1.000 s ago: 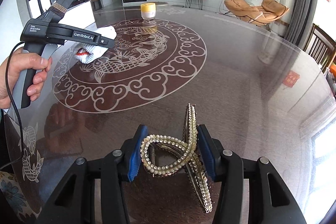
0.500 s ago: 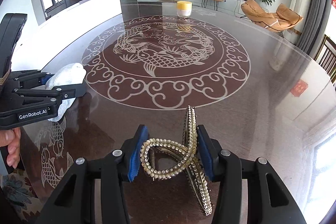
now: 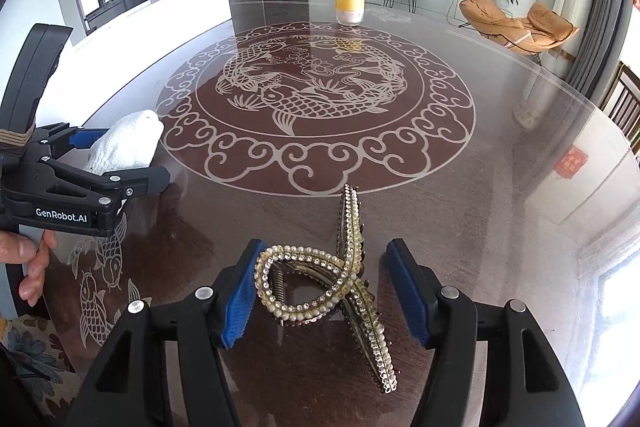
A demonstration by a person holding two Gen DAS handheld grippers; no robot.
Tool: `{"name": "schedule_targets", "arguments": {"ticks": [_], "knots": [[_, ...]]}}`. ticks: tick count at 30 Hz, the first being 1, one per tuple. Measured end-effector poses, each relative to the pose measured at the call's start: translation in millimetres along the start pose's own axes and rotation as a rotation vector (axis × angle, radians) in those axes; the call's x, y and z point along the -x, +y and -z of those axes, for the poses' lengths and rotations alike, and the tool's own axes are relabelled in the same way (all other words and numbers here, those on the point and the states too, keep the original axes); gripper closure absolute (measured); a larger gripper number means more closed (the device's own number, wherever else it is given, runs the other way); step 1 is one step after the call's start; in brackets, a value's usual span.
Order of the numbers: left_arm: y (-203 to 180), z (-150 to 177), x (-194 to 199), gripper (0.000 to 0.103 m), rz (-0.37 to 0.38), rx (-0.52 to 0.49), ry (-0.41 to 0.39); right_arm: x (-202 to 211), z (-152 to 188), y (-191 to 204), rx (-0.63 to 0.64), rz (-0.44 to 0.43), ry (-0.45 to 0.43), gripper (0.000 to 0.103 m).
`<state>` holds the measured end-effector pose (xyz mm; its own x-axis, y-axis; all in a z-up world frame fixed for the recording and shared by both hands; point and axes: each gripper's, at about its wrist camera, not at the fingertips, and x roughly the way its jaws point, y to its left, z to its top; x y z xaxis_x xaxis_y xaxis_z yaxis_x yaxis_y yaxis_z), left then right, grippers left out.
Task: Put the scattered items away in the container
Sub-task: 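Hold the glove and woven clip raised above the table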
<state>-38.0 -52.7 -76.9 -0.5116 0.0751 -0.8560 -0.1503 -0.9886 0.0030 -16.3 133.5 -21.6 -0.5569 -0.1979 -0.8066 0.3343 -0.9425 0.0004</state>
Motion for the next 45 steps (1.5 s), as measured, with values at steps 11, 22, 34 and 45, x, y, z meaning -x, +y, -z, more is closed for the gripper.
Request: {"name": "schedule_targets", "arguments": {"ticks": [11, 22, 34, 45], "knots": [[-0.9, 1.7, -0.2, 0.0, -0.007, 0.011, -0.018, 0.4, 3.1, 0.3, 0.003, -0.002, -0.025, 0.038], [-0.9, -0.4, -1.0, 0.0, -0.007, 0.008, -0.004, 0.2, 3.1, 0.5, 0.003, -0.001, -0.025, 0.038], [-0.6, -1.0, -2.0, 0.0, -0.006, 0.007, -0.006, 0.1, 3.1, 0.5, 0.002, -0.001, -0.025, 0.038], [-1.5, -0.4, -2.4, 0.0, -0.007, 0.008, -0.006, 0.0, 3.1, 0.6, 0.002, -0.002, -0.025, 0.038]]}}
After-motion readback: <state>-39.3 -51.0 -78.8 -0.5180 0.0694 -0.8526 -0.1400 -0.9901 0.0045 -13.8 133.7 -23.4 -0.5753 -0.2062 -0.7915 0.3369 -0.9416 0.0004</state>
